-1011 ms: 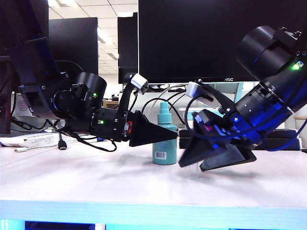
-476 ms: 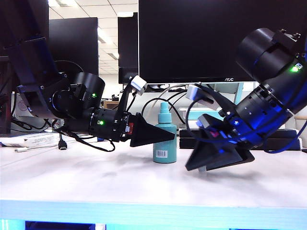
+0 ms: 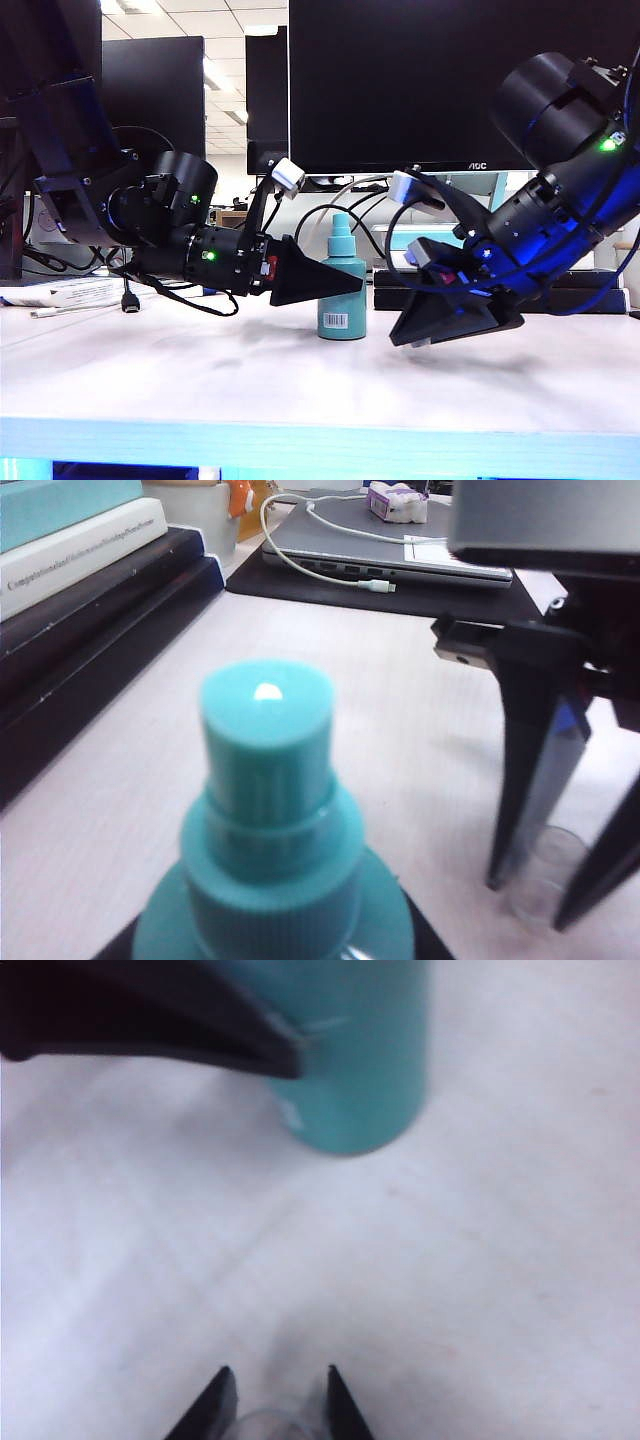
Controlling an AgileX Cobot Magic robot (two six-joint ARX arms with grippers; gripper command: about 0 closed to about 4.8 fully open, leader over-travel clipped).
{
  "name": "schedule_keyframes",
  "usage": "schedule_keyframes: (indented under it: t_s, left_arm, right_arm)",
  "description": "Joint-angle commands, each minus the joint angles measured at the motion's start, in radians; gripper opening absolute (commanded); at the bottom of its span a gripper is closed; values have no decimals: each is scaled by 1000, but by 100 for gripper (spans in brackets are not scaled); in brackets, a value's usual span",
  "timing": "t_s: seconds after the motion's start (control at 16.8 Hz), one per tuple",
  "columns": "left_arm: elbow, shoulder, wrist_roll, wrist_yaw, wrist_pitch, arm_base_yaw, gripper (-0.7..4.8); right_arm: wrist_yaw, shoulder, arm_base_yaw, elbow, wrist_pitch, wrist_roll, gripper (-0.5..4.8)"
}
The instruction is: Pick up the sprayer with the left hand, pick up its lid with the right hand then put the lid on the sprayer.
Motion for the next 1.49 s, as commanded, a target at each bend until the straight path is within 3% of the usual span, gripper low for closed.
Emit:
schedule_keyframes:
  t_s: [0.06,0.42,0.77,1.13,1.49]
  left_arm:
    - [-1,0,0,-3,-59,2,236]
    - [-1,0,-8,64,-82,2,237]
    - [-1,0,-6,126,-151,-46,237]
    - [-1,0,1,82,-144,-115,237]
    - [-1,0,0,82,-143,-115,237]
  right_arm:
    - [28,-27,-2,3,38,-3,97]
    - [47,-200,-3,5,42,-3,98]
    - [42,-253,-2,134,-13,-3,117]
    - [40,-251,-2,159,-74,-12,117]
    - [13,-208,-2,159,-102,-15,117]
